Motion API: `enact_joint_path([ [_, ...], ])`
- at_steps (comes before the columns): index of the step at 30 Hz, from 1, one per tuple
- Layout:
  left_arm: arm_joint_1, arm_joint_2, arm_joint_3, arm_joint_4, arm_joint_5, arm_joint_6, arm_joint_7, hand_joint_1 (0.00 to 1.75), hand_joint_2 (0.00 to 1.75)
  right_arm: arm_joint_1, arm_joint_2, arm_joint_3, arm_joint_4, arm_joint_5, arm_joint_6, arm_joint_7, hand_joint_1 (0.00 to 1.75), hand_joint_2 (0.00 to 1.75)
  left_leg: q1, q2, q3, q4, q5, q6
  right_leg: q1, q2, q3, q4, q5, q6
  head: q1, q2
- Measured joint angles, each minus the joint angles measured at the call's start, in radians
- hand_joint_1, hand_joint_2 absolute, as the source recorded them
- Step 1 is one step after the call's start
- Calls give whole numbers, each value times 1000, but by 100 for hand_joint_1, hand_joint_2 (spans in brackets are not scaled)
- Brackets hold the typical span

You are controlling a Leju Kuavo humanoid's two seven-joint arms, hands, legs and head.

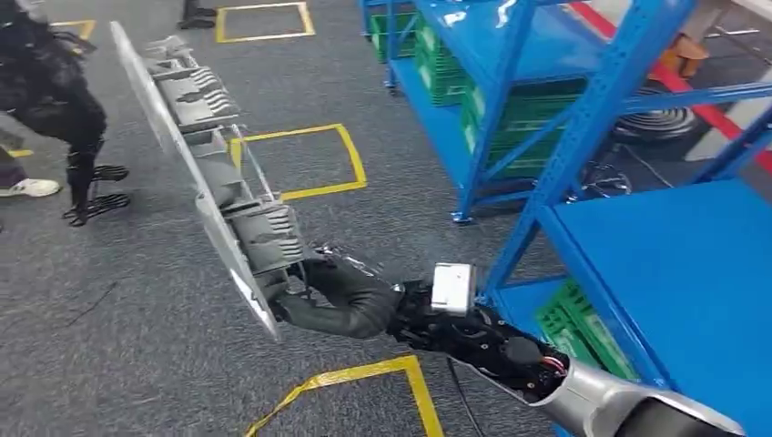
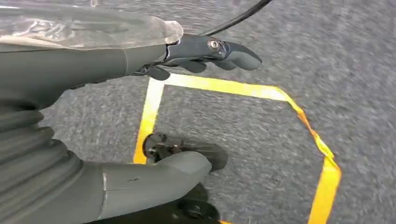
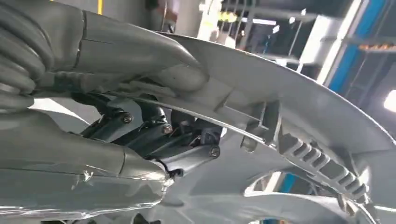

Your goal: Take the parts from the cabinet and place them on the table.

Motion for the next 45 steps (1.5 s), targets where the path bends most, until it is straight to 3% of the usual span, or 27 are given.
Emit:
enact_joint_path([
  [3, 2, 3, 0, 0, 2, 3, 0, 0, 175, 0, 0, 0, 3, 0, 1, -2, 175, 175, 5, 29, 127, -225, 103, -3, -1, -39, 2, 6, -8, 9, -5, 0],
  [4, 0, 3, 0, 0, 2, 3, 0, 0, 175, -1, 0, 0, 3, 0, 2, -3, 175, 175, 0, 81, 169, -311, 109, 1, 3, -51, 4, 11, -13, 17, -7, 0],
  [7, -1, 0, 0, 0, 2, 4, 2, 0, 175, -3, 1, 0, 4, -1, 3, -5, 175, 175, -7, 50, 164, -305, 113, 25, 13, -76, 8, 13, -22, 30, 3, 0],
  [9, 1, 3, 0, 0, 0, 3, 2, 0, 175, -4, 1, 1, 5, -2, 3, -7, 175, 175, -6, 26, 165, -309, 116, 38, 5, -91, 13, 14, -30, 44, 4, 0],
  [11, 2, 1, 0, 0, -1, 1, 2, 0, 175, -4, 2, 0, 5, -5, 4, -8, 175, 175, -3, 7, 167, -311, 117, 46, -2, -5, -19, 98, -93, 49, 12, 0],
  [13, -2, 3, 0, 0, -3, -2, 3, 0, 175, -2, 1, 0, 9, -11, 5, -10, 175, 175, -5, -14, 166, -311, 117, 53, 1, 30, -104, 277, -171, 48, 28, 0],
  [14, -2, 3, 0, 0, -6, -5, 4, 0, 175, 0, 1, 0, 11, -13, 5, -10, 175, 175, -7, -27, 167, -310, 117, 53, 1, 34, -136, 341, -188, 47, 29, 0],
  [16, -2, 3, -1, 0, -13, -15, 7, 0, 175, 6, 1, -1, 12, -14, 6, -7, 175, 175, -7, -59, 168, -309, 117, 53, 2, 38, -138, 323, -144, 42, 29, 0],
  [18, -3, 2, -2, 0, -21, -21, 9, 0, 175, 7, 1, -2, 12, -12, 6, 0, 175, 175, -6, -91, 170, -307, 117, 52, 1, 58, -69, 157, -45, 33, 33, 0],
  [19, -3, 0, -3, 0, -24, -23, 11, 0, 175, 7, 1, -2, 12, -11, 6, 3, 175, 175, -3, -101, 169, -307, 116, 51, -1, 104, -36, 76, -6, 29, 36, 0],
  [20, -7, -1, -4, 0, -26, -24, 12, 0, 175, 10, 1, -3, 12, -10, 6, 6, 175, 175, -8, -115, 164, -301, 118, 45, -6, 140, -25, 46, -13, 27, 34, 0],
  [23, -8, -3, -6, 0, -34, -31, 22, 0, 175, 17, 1, -8, 11, 3, 3, 19, 175, 175, 4, -152, 154, -315, 131, 22, 2, 112, -20, 35, -17, 22, 31, 0],
  [24, -7, -2, -6, 0, -36, -32, 24, 0, 175, 17, 1, -8, 11, 5, 2, 22, 175, 175, -1, -160, 153, -316, 134, 14, -7, 95, -13, 21, -11, 13, 30, 0],
  [26, -9, -7, -8, 0, -40, -33, 29, 0, 175, 19, 1, -10, 10, 5, -3, 29, 175, 175, -8, -39, 125, -255, 90, 14, -4, 68, -4, 9, -4, 2, 8, 0],
  [28, -17, -11, -8, 0, -43, -37, 40, 0, 175, 26, 1, -16, 10, 6, -8, 32, 175, 175, -6, -5, 38, -81, 10, 9, 2, 35, -6, 9, -5, -1, -2, 0],
  [30, -17, -15, -10, 0, -43, -38, 42, 0, 175, 37, 0, -17, 10, 6, -8, 35, 175, 175, -5, -2, -11, 20, -14, 6, 3, 5, -6, 9, -7, -3, -6, 0],
  [31, -17, -16, -13, 0, -43, -39, 42, 0, 175, 42, 0, -17, 10, 6, -8, 36, 175, 175, -4, 0, 3, -6, 9, 4, 3, -9, -6, 9, -9, -3, -7, 0],
  [33, -17, -17, -15, 0, -43, -38, 43, 0, 175, 47, -1, -17, 10, 6, -8, 37, 175, 175, -1, 19, 90, -166, 85, 4, 3, -31, -2, 11, -14, 1, -8, 0],
  [34, -19, -17, -16, 0, -43, -39, 43, 0, 175, 47, -1, -17, 9, 6, -8, 37, 175, 175, -1, 57, 144, -258, 118, 4, 3, -42, 1, 14, -19, 7, -10, 0],
  [35, -23, -23, -18, -1, -43, -41, 43, 0, 175, 48, -1, -18, 8, 6, -10, 38, 175, 175, -13, 109, 165, -304, 112, 4, 15, -50, -1, 18, -25, 15, -15, 0],
  [36, -26, -22, -20, -1, -43, -42, 43, 0, 175, 48, -2, -21, 5, 7, -11, 40, 175, 175, -9, 80, 161, -303, 118, 19, 18, -61, 1, 19, -28, 18, -10, 0],
  [39, -24, -23, -24, -1, -45, -42, 43, 0, 175, 54, -3, -25, 1, 7, -18, 43, 175, 175, -16, 45, 159, -304, 115, 38, 13, -92, 11, 17, -34, 33, 5, 0],
  [40, -22, -24, -25, -1, -45, -42, 43, 0, 175, 54, -3, -26, -1, 7, -18, 44, 175, 175, -9, 34, 163, -309, 119, 46, 6, -60, 10, 26, -48, 42, 4, 0],
  [41, -23, -24, -25, -1, -45, -42, 43, 0, 175, 55, -3, -27, -3, 7, -19, 45, 175, 175, -10, 24, 163, -309, 119, 50, 4, -10, -7, 70, -80, 43, 7, 0],
  [42, -25, -23, -26, -1, -45, -42, 43, 0, 175, 57, -5, -30, -5, 7, -19, 45, 175, 175, -10, 13, 163, -309, 120, 56, 3, 17, -43, 146, -123, 43, 14, 0],
  [44, -27, -24, -27, -1, -45, -42, 43, 0, 175, 64, -8, -32, -5, 7, -19, 45, 175, 175, -13, -16, 163, -309, 120, 59, 4, 36, -131, 329, -193, 45, 26, 0],
  [45, -27, -24, -29, -1, -45, -43, 43, 0, 175, 68, -9, -32, -5, 7, -19, 45, 175, 175, -14, -31, 163, -309, 120, 60, 4, 38, -155, 372, -196, 44, 27, 0],
])
